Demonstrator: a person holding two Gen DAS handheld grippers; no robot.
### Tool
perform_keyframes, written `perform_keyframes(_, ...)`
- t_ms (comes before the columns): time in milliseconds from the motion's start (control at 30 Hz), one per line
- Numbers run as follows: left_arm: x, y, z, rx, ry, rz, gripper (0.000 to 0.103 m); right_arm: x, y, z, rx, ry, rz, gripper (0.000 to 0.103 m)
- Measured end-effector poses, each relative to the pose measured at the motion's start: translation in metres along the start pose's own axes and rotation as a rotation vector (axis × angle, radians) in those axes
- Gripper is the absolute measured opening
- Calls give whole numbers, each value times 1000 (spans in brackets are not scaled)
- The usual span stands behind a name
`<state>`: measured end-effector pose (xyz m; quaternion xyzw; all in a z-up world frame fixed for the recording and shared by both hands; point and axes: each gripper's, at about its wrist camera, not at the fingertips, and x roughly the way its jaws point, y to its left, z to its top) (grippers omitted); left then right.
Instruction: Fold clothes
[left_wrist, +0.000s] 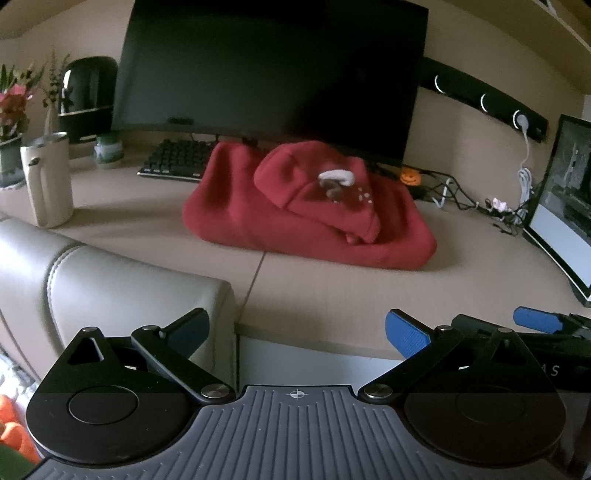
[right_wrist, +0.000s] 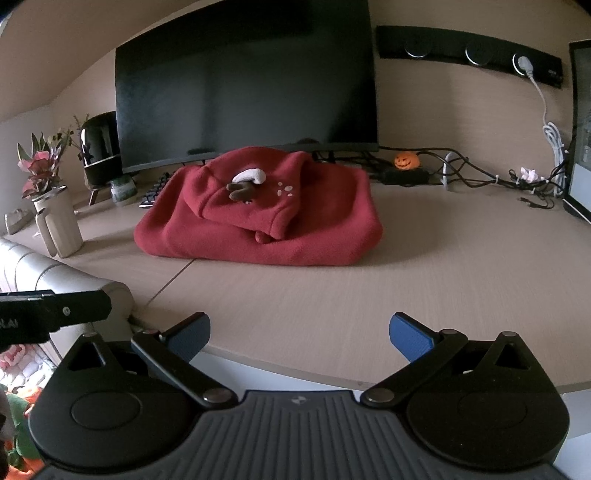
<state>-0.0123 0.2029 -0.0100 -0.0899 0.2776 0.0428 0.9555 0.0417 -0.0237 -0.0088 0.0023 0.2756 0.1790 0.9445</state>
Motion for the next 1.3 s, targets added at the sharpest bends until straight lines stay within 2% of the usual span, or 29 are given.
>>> perform_keyframes(267,1,-7,4,56,-15,22,103,5,-5,-1,6,14,-20,103)
perform_keyframes(467,10,-3,9,21,14,1,103,9,-11,-1,24,25,-29,103)
perform_keyframes(633,13,-5,10,46,2,12,103,16,-11,2,22,38,-28,103)
perform_keyframes(933,27,-1,13,44,34,28,103,29,-11,8,19,60,-23,103)
perform_keyframes(1100,35,3,18,34,47,13,103,36,-13,8,23,76,-35,103)
perform_keyframes(1300,45,7,21,30,53,5,103,55,-18,21,-37,70,-52,103)
